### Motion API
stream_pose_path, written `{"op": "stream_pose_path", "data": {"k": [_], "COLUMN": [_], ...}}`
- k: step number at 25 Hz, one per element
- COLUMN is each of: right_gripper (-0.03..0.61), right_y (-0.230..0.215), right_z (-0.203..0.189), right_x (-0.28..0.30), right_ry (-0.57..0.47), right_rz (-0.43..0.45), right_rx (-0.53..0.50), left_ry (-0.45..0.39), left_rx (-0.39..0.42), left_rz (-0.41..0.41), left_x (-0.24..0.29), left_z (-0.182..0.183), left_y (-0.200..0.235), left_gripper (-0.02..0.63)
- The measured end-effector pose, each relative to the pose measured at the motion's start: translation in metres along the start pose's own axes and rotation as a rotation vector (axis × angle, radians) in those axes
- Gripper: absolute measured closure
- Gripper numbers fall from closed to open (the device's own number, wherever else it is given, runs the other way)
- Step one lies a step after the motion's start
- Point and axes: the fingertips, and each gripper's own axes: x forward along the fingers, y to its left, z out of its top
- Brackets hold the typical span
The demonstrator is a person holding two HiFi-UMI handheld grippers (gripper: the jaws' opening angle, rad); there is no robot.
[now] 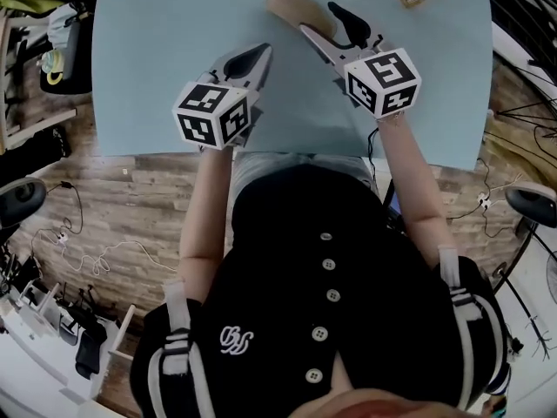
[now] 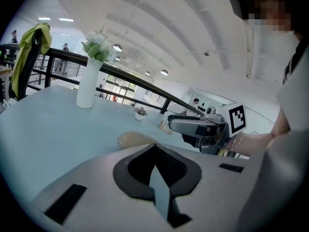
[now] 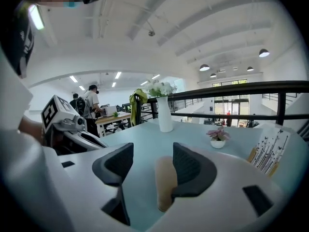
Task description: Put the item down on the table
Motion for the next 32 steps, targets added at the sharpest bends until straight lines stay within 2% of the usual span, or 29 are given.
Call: {"op": "stream_pose_path", "data": {"k": [5,11,18,27,32], "right_gripper": [0.367,0.445,0.565,0.568,0.569], "right_y": [0.010,0.011,0.001,0.004,0.009], "right_z": [0.015,0.023,0.032,0.032,0.026], "right_x": [-0.024,-0.043,-0.065,-0.079,-0.079], "right_ry": [-0.062,-0.080,-0.111,-0.179,-0.197], "right_rz": [-0.023,-0.053,-0.114,-0.140,-0.166], "right_rx": [0.028,0.040,0.052,0.111,0.129], "left_ry": [0.001,-0.013,-0.051,-0.088,-0.059], "left_rx": [0.047,0.129,0.154,0.192,0.192], "left_rz": [-0.025,-0.057,-0.126,-0.216,-0.218], "left_x": [0.000,0.003,0.007,0.011,0.015], "left_z": [0.014,0.035,0.045,0.047,0.037], "left_y": [-0.011,-0.024,-0.047,-0.072,-0.075], "left_gripper": [0.604,0.604,0.604,0.604,0.604]}}
